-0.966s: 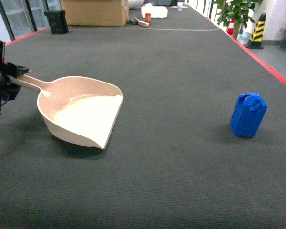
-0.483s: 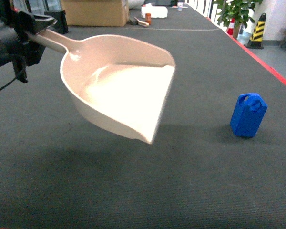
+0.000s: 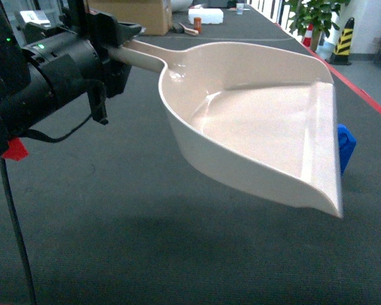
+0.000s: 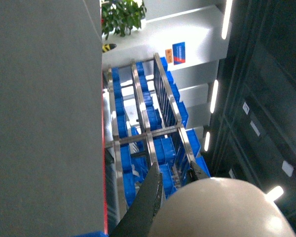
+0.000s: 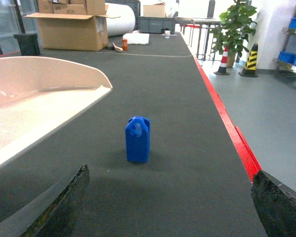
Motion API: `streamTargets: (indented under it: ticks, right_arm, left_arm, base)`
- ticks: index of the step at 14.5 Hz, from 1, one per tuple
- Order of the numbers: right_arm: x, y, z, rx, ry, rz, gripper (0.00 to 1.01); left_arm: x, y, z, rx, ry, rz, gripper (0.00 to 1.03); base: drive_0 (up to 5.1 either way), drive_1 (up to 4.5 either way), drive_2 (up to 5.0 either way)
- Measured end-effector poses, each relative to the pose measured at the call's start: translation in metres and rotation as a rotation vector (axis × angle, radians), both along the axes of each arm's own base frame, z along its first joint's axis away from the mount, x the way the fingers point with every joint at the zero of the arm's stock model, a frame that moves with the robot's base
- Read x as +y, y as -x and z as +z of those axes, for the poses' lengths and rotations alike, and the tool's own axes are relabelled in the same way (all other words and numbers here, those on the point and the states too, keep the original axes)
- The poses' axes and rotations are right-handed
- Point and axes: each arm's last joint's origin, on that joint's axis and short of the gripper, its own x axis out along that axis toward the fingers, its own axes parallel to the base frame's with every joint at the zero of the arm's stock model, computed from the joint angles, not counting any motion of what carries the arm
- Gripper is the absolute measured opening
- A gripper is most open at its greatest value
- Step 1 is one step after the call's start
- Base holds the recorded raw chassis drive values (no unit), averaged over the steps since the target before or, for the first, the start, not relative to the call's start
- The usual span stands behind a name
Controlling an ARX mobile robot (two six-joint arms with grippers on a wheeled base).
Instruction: Place part in tray to right shelf
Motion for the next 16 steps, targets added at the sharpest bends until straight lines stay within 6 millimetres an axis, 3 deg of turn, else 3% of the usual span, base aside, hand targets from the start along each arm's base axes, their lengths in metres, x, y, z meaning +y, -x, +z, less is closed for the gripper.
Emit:
streamTargets:
  ticks: [3, 6, 8, 9, 11, 14, 16]
  right_arm:
    - [0.0, 0.0, 0.0, 0.0, 0.0, 0.0, 0.98]
    - [0.0, 0.0, 0.0, 0.0, 0.0, 0.0, 0.98]
    - [-0.001, -0.005, -0.003, 0.286, 0.041, -0.186, 0.98]
    - [-0.011, -0.016, -0.004, 0.347, 0.069, -0.334, 0.98]
    - [-0.031, -0.046, -0.004, 0.368, 0.052, -0.372, 0.98]
    - [-0.042, -0.117, -0.009, 0.394, 0.041, -0.15, 0.98]
    - [-0.039, -0.161, -0.025, 0.48, 0.047, -0.024, 0.98]
  left_arm:
    - [-0.018, 0.007, -0.002, 0.004, -0.004, -0.063, 0.13]
    - [-0.012, 0.005, -0.002, 0.001, -0.01, -0.039, 0.12]
    - [-0.012, 0.005, -0.002, -0.001, -0.015, -0.037, 0.12]
    - [-0.013, 0.005, -0.001, -0.004, -0.015, -0.042, 0.12]
    - [-0.014, 0.005, -0.002, -0.001, -0.017, -0.045, 0.12]
    - [-0.013, 0.005, -0.002, -0.001, -0.017, -0.044, 0.12]
    - [-0.013, 0.005, -0.002, -0.002, -0.017, -0.044, 0.12]
  base:
    - [0.0, 0.0, 0.0]
    - [0.0, 0.0, 0.0]
    - [0.0, 0.0, 0.0]
    - [0.0, 0.0, 0.0]
    - [0.0, 0.0, 0.0]
    - [0.0, 0.0, 0.0]
    - [0.0, 0.0, 0.0]
